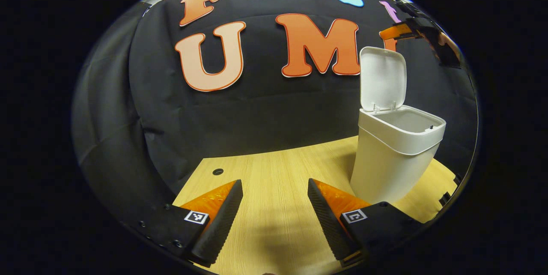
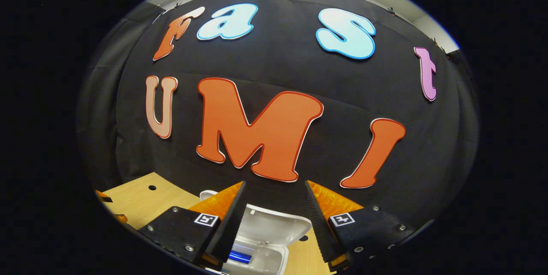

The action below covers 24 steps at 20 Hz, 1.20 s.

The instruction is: Press the lid of the desktop garbage bin to open it, pick up the crumpled paper on the desktop and throw it into the bin, then pick up the pop can on the desktop and drop it into the bin, and finally close the garbage bin lid.

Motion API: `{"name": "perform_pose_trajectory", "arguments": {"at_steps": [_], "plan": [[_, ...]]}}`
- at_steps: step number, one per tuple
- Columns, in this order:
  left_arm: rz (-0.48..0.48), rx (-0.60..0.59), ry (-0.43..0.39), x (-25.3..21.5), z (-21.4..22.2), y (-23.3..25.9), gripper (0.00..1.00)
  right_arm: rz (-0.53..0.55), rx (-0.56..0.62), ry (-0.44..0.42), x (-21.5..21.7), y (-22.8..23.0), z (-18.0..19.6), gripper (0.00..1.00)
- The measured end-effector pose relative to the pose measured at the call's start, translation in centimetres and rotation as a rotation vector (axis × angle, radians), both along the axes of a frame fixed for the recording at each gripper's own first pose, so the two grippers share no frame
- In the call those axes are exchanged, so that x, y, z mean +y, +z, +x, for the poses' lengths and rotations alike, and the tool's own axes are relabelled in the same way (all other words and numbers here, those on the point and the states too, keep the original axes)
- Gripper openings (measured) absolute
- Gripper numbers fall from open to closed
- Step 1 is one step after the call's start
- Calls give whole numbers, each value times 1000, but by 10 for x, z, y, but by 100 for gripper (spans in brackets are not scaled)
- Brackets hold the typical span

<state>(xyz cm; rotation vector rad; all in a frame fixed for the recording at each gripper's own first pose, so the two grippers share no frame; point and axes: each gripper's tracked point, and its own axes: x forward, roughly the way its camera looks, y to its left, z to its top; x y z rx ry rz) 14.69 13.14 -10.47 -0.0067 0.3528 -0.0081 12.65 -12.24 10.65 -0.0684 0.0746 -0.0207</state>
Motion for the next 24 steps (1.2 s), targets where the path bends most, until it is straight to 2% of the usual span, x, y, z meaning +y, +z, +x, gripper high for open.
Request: {"name": "perform_pose_trajectory", "arguments": {"at_steps": [9,12,15,18,24], "plan": [[-12,20,71,22,-8,-7,98,23,29,19,12,-13,32,80],[-22,27,78,23,-10,-9,97,69,46,50,20,-20,29,80],[-29,24,73,22,-13,-8,95,66,75,46,19,-32,25,80],[-30,17,65,22,-14,-6,97,93,91,56,23,-37,18,80],[-45,12,56,22,-21,-5,95,153,124,74,29,-46,-8,80]]}}
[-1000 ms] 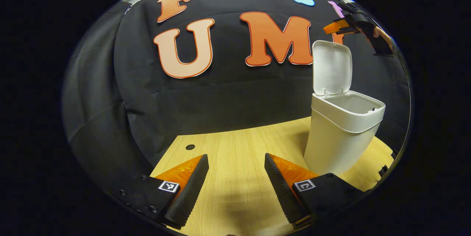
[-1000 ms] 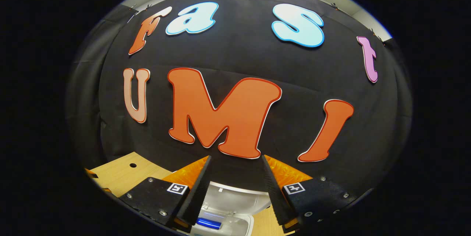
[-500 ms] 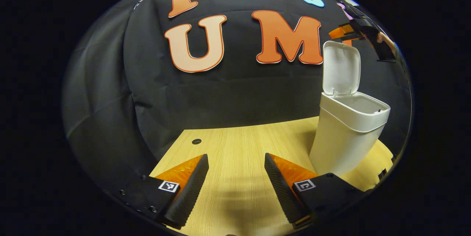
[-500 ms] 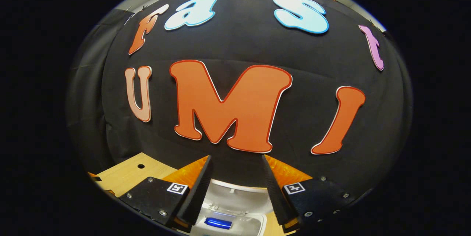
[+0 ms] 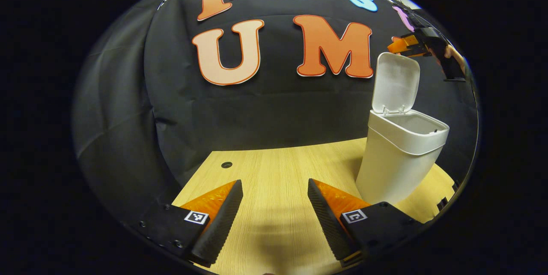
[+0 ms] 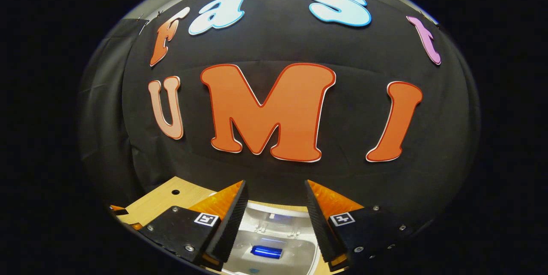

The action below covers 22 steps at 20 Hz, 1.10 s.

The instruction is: Press the lid of the desktop garbage bin to open it, pick up the crumpled paper on the desktop and throw it into the bin, then pick up the pop can on the desktop and drop it into the bin, and finally close the garbage bin lid.

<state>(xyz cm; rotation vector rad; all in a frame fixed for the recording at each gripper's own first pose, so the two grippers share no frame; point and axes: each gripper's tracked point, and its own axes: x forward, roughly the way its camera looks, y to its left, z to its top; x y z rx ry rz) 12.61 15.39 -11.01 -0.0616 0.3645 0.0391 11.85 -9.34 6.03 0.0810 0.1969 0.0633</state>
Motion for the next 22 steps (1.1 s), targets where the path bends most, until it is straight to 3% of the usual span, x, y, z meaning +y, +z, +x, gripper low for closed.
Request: {"name": "perform_pose_trajectory", "arguments": {"at_steps": [2,22], "plan": [[-2,1,-9,-2,-1,-1,99,23,24,15,7,-7,-7,79],[-8,9,-91,-26,5,-7,97,92,199,24,26,-77,-53,80]]}}
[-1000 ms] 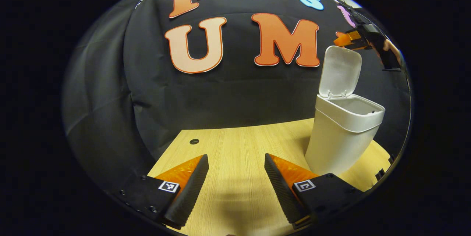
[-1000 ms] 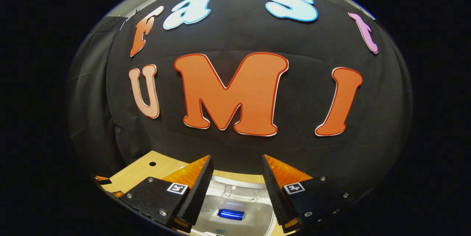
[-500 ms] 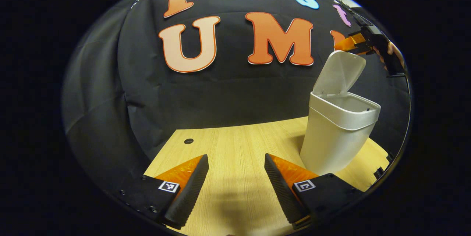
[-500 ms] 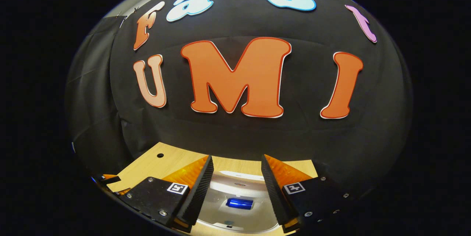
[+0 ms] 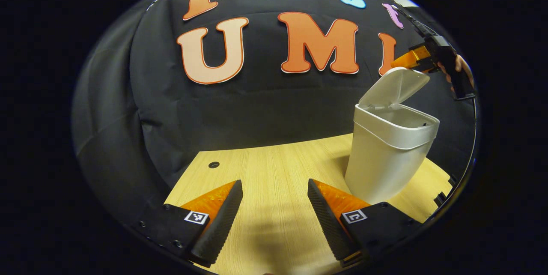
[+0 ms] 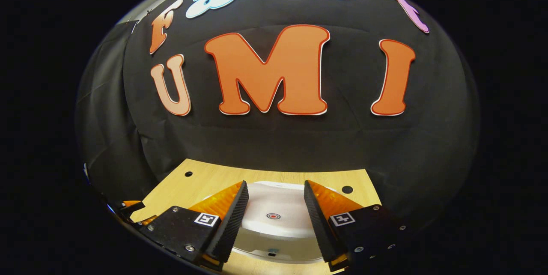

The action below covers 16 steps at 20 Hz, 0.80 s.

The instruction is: Press the lid of the desktop garbage bin to open it, pick up the crumpled paper on the desktop and throw it into the bin, then pick up the pop can on the desktop and drop it into the bin, and finally close the garbage bin lid.

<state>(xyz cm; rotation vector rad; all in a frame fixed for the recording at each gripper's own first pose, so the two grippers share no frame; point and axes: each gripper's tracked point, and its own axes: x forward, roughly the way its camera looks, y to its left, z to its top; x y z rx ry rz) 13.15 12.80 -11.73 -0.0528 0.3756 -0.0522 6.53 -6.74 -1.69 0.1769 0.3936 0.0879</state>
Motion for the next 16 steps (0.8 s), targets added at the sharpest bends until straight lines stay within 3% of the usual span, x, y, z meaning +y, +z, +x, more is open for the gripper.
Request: {"name": "perform_pose_trajectory", "arguments": {"at_steps": [16], "plan": [[-1,7,-42,-11,-5,-4,97,-24,96,-38,10,-54,-28,78]]}}
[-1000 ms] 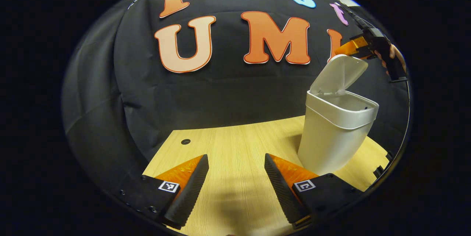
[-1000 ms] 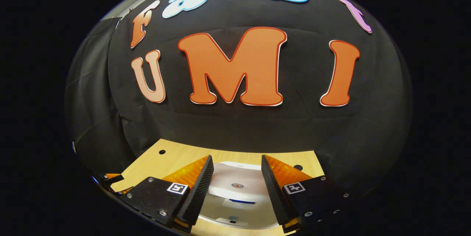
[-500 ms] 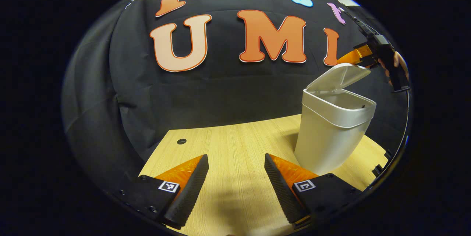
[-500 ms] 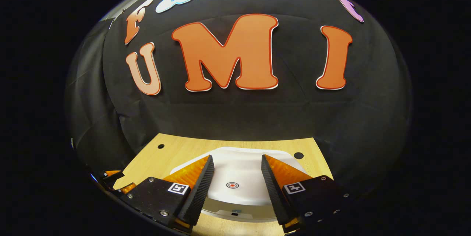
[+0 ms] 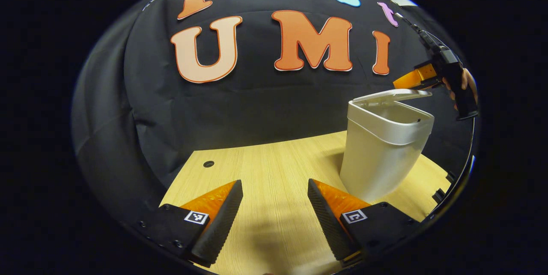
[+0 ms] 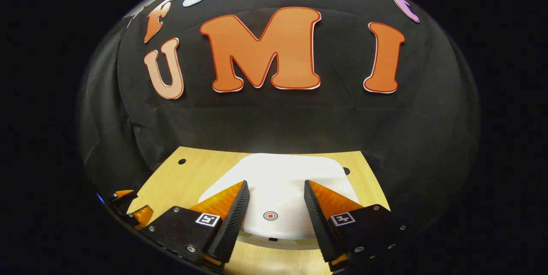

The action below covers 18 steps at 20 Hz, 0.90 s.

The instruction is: Press the lid of the desktop garbage bin to open it, pick up the crumpled paper on the desktop and throw it into the bin, then pick up the pop can on the desktop and drop it into the bin, and finally close the garbage bin lid.

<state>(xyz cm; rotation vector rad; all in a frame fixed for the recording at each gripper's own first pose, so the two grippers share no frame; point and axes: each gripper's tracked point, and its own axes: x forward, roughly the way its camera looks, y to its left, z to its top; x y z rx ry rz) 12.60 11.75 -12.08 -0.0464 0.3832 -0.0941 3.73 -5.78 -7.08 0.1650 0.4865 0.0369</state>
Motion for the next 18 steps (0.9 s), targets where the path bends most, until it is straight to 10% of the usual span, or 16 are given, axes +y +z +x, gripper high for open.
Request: {"name": "perform_pose_trajectory", "arguments": {"at_steps": [18], "plan": [[-8,33,-9,-2,-6,-10,97,-57,-24,-17,18,-28,-26,73]]}}
